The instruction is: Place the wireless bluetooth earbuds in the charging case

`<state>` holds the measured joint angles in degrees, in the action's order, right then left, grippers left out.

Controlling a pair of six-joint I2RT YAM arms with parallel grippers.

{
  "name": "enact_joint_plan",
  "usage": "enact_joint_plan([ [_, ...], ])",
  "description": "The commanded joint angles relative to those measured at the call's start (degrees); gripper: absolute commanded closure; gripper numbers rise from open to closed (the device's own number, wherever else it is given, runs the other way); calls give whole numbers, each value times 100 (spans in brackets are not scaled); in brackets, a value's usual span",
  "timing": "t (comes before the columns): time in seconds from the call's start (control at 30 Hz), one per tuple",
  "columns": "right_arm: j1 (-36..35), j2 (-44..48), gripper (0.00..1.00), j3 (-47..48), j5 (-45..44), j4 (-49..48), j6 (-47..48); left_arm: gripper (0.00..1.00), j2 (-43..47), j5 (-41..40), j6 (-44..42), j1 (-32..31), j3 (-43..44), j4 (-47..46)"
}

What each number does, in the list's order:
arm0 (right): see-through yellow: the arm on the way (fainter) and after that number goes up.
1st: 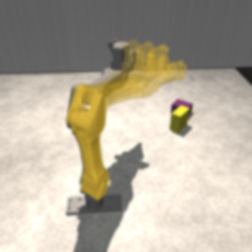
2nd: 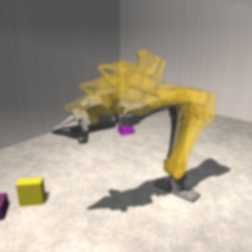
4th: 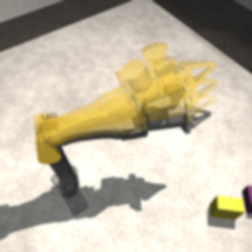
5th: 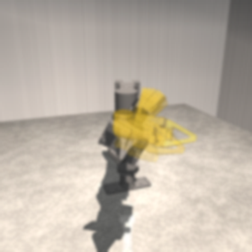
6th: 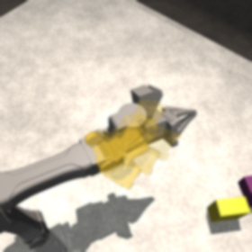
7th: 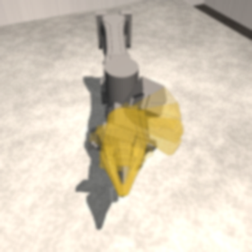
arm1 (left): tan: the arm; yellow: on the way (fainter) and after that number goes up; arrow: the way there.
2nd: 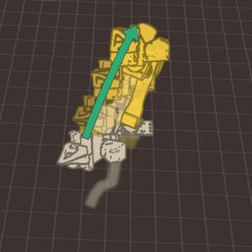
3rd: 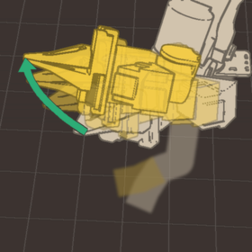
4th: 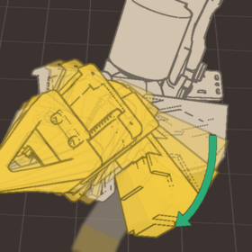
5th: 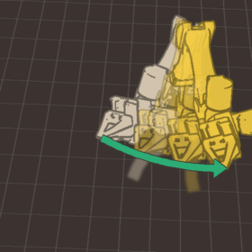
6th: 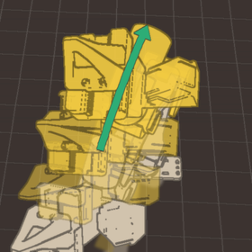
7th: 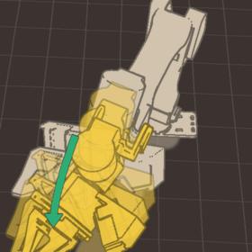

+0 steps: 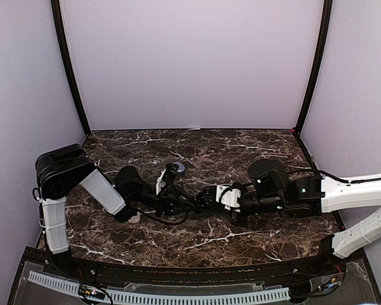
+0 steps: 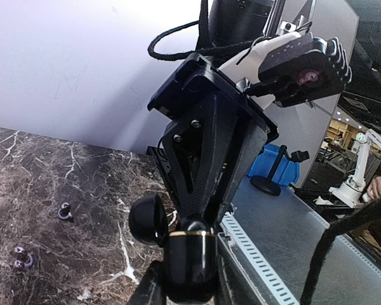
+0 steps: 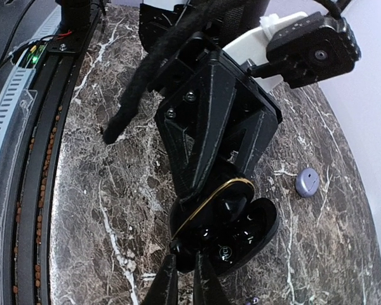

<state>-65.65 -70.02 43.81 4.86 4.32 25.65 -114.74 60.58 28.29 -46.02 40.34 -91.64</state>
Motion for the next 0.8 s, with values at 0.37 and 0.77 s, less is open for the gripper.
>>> enact_joint_plan([
  [0.37,-117,-298,90,518,-611,-285,-2646,100,151,-245,-375,-56,-82,-1331],
  [0.77,-294,-392,88,585,-1008,-393,-4035,100,250,-442,-645,-56,-237,-1333],
])
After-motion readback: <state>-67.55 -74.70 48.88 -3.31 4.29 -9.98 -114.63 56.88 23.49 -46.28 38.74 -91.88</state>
